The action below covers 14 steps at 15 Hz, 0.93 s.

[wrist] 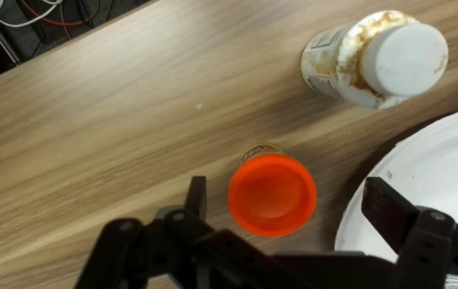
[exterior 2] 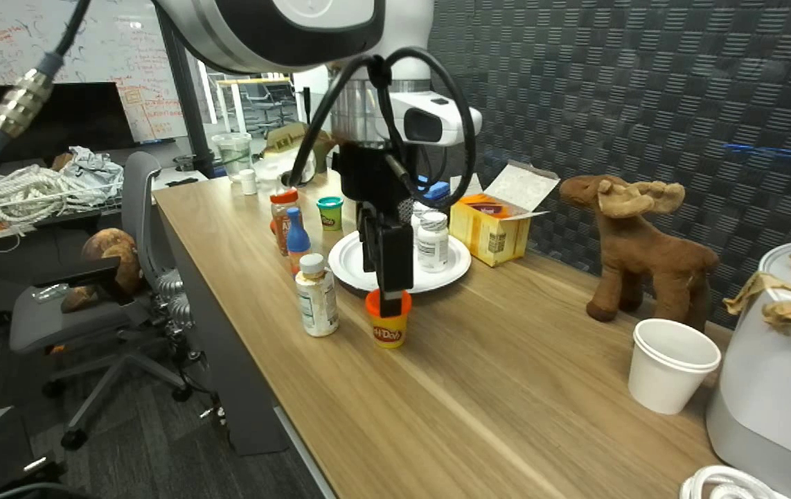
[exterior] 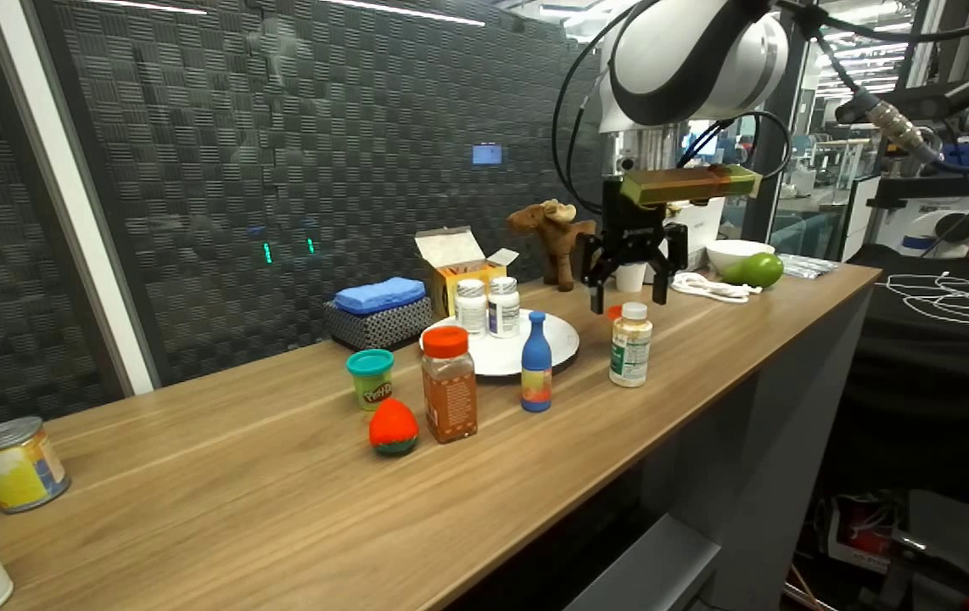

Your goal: Put the bottles and orange plushie surrounding the white plate on the white plate

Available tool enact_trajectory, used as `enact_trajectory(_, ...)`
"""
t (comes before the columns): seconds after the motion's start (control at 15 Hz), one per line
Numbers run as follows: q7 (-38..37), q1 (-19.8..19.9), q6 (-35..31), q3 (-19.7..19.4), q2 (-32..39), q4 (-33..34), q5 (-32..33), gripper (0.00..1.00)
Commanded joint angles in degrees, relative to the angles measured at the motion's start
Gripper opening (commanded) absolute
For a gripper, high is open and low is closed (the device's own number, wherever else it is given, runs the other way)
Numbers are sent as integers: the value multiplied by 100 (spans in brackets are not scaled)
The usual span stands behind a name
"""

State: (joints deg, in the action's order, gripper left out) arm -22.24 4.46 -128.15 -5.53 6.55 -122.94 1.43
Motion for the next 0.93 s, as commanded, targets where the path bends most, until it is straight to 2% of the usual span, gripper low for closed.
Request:
enact_trajectory(0.0, 345, 28, -103, -10, -88, -50, -248, 100)
enact_trajectory(0.33, 552, 66, -25, -27, -57, -28, -456, 99)
enact_trajectory(0.4, 597, 77, -9, -29, -41, -13, -497, 91)
enact_trajectory(0.53, 693, 101, 26, -36, -18, 12, -521, 84)
enact_trajectory(0.6, 733, 117, 46, -43, 1, 36, -518, 85)
enact_trajectory(0.67, 779, 132, 63, -45, 16, 44, -535, 95)
enact_trajectory(0.87, 935, 173, 142, -50, 60, 79, -587, 100)
